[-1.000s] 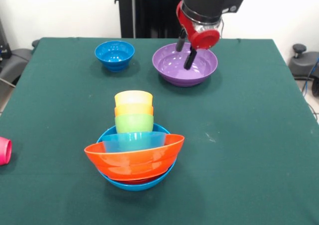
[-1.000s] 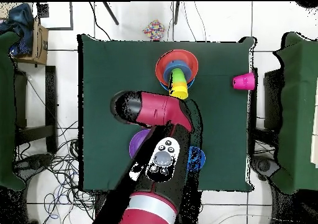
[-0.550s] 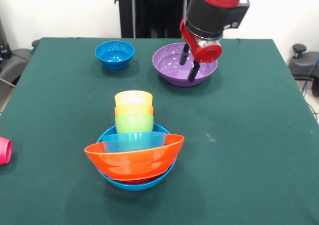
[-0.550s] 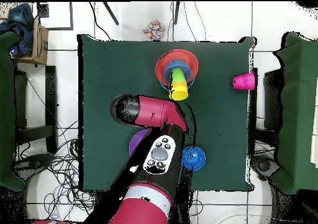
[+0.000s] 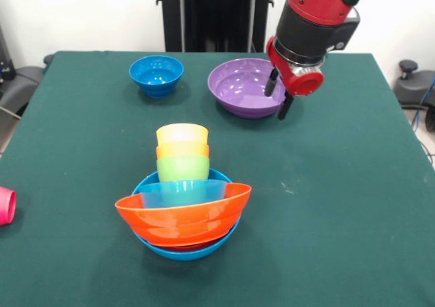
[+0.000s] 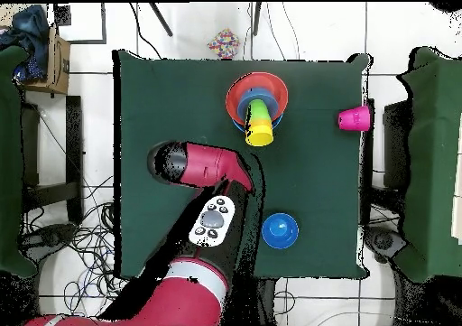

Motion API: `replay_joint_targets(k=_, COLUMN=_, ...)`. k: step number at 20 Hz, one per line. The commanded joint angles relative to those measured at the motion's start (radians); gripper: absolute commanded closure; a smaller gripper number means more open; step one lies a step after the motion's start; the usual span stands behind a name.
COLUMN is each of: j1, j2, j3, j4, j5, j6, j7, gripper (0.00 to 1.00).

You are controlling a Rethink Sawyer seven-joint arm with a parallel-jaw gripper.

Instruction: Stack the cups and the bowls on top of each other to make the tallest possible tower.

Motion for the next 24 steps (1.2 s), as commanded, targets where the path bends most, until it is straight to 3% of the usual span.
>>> replay_joint_targets(k=1, j1=0.015, j2=0.023, j3=0.045, j4=0.038, j5=0.037, j6=0.022, j7=0.15, gripper=0.0)
replay_joint_targets(k=8, j1=0.017, j2=0.017, j3=0.039, j4=0.045, j5=0.025, j6=0.056, j7=0.116, gripper=0.0)
replay_joint_targets(k=24, j1=0.019, j2=0.076, j3=0.03, j4=0.039, j5=0.018, j6=-0.014, j7=0.112, gripper=0.0)
